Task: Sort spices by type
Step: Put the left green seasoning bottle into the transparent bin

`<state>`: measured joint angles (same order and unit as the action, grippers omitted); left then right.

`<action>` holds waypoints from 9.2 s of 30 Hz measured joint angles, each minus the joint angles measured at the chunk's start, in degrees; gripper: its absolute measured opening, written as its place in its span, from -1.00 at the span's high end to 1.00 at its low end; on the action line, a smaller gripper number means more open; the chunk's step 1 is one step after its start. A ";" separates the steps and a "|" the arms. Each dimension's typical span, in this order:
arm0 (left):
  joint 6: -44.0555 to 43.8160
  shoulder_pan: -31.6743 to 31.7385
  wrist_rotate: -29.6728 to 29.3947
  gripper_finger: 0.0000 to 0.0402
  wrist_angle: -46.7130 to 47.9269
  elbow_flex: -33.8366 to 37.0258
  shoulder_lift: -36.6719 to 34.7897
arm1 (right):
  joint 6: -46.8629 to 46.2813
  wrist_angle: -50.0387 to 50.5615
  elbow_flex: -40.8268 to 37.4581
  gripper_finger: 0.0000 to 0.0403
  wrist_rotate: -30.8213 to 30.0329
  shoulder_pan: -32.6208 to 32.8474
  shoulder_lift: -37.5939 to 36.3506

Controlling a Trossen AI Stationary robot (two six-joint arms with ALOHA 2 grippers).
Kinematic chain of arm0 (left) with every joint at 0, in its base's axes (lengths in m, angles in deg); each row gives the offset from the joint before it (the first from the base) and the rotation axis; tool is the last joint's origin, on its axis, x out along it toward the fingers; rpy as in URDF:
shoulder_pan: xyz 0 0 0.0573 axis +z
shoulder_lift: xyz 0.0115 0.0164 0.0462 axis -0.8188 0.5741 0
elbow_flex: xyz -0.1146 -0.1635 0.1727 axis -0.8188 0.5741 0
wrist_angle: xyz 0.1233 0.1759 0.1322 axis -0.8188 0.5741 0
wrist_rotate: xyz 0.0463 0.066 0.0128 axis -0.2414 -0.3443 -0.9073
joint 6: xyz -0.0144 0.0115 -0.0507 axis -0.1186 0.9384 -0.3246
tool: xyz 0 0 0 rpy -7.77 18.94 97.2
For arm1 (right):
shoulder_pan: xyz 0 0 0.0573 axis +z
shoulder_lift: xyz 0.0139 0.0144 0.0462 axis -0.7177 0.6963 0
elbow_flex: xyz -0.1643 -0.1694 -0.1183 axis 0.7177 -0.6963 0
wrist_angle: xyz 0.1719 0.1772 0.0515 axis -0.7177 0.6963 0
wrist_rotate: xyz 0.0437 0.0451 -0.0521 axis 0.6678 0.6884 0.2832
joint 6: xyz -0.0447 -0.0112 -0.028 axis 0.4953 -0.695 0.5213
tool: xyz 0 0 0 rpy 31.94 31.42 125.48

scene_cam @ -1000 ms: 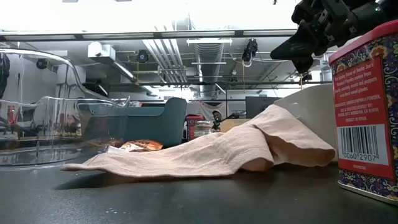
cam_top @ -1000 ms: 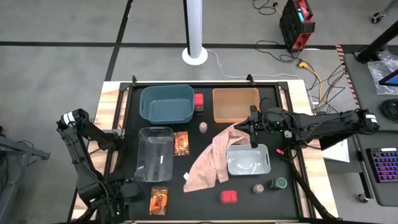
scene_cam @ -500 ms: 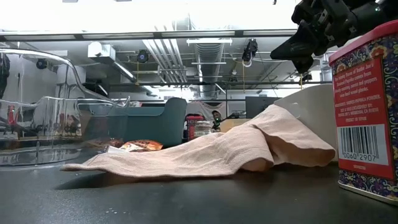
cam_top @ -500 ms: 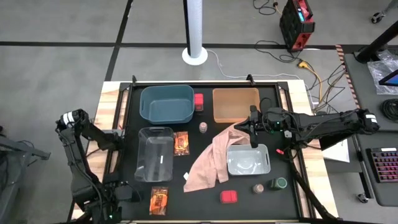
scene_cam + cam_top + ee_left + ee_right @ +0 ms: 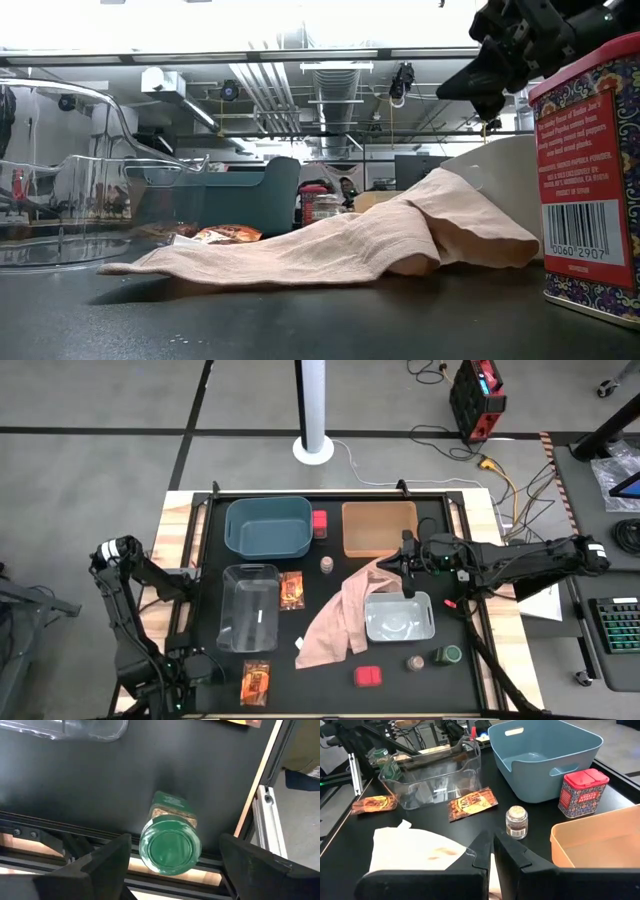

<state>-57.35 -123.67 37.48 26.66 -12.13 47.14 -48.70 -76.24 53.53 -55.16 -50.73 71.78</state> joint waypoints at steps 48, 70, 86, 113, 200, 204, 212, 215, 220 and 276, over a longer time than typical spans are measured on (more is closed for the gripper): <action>1.30 -0.13 1.14 0.08 -1.68 -0.53 7.69 | -0.26 -0.17 -0.63 0.94 -0.02 -0.02 0.00; -3.47 3.85 -6.37 0.08 9.49 -17.03 7.53 | -0.46 -0.15 -0.63 0.94 -0.02 -0.02 0.00; 22.17 15.76 -15.02 0.08 20.68 -30.98 6.76 | -0.46 -0.24 -0.56 0.94 -0.02 -0.02 0.00; 65.96 40.41 -19.10 0.08 20.64 -32.42 1.14 | -0.24 -0.33 -0.56 0.94 -0.02 -0.04 0.00; 69.11 61.70 -0.02 0.00 -3.47 16.29 -10.88 | -0.57 -0.20 -0.63 0.94 -0.02 -0.04 0.02; 69.12 61.68 0.01 -0.05 -3.47 16.83 -10.88 | -0.55 -0.20 -0.63 0.94 -0.02 -0.04 0.02; 69.21 61.67 0.02 -0.07 -3.55 16.89 -10.91 | -0.54 -0.22 -0.63 0.94 -0.02 -0.03 0.02; 69.07 61.66 0.02 -0.07 -3.54 16.89 -10.91 | -0.52 -0.20 -0.63 0.94 -0.02 -0.04 0.02; 69.05 61.66 -0.10 -0.08 -3.46 16.20 -10.91 | -0.87 -0.20 -0.63 0.94 -0.02 -0.04 0.02; 70.31 61.64 -4.93 -0.49 4.33 14.04 -11.23 | -2.01 -0.28 -0.63 0.94 0.00 -0.04 0.02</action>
<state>12.96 -62.04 32.55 30.99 1.91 35.91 -50.71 -76.52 52.90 -55.16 -50.77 71.80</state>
